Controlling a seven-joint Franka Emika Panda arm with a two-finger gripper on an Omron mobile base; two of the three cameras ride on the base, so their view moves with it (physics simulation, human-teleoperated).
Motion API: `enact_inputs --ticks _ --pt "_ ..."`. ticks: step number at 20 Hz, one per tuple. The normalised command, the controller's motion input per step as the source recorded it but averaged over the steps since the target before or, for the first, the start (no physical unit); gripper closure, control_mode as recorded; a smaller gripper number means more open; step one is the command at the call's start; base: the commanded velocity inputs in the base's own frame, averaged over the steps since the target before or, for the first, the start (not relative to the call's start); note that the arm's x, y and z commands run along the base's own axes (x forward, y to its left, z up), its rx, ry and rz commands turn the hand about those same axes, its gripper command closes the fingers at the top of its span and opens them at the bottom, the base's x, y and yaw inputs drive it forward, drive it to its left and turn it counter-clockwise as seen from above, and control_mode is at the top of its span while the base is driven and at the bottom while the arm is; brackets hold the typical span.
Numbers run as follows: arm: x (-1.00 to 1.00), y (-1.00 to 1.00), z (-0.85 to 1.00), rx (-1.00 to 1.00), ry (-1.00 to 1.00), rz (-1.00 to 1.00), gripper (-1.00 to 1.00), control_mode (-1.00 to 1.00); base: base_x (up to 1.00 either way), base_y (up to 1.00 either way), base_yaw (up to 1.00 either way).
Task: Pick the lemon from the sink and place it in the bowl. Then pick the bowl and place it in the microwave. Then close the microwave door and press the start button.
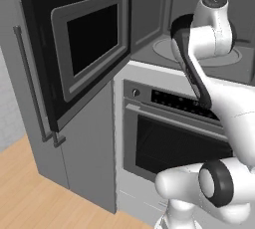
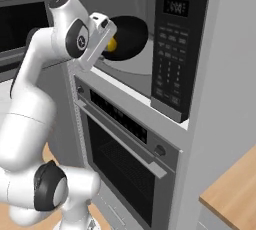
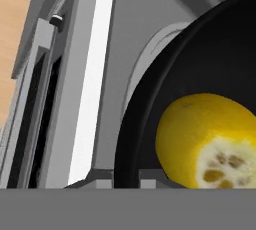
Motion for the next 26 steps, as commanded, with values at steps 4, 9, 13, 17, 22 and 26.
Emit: enact_inputs --ticks 4,9,13,17,22,26 --pt "0.64 -0.35 0.00 0.00 0.02 0.00 1.00 -1.00 0.00 0.00 0.00" --pt "0.55 -0.24 -0.10 0.00 0.07 0.00 1.00 -1.00 0.00 0.00 0.00" --pt "0.39 0.00 -0.48 0.00 0.24 0.00 1.00 -1.00 0.00 0.00 0.00" --pt "0.40 0.00 -0.39 0.00 0.17 0.00 1.00 -1.00 0.00 0.00 0.00" --pt "0.23 0.00 -0.35 0.00 0.05 0.00 1.00 -1.00 0.00 0.00 0.00" --pt "0.22 0.00 -0.38 -0.01 0.01 0.00 -1.00 -1.00 0.00 0.00 0.00"
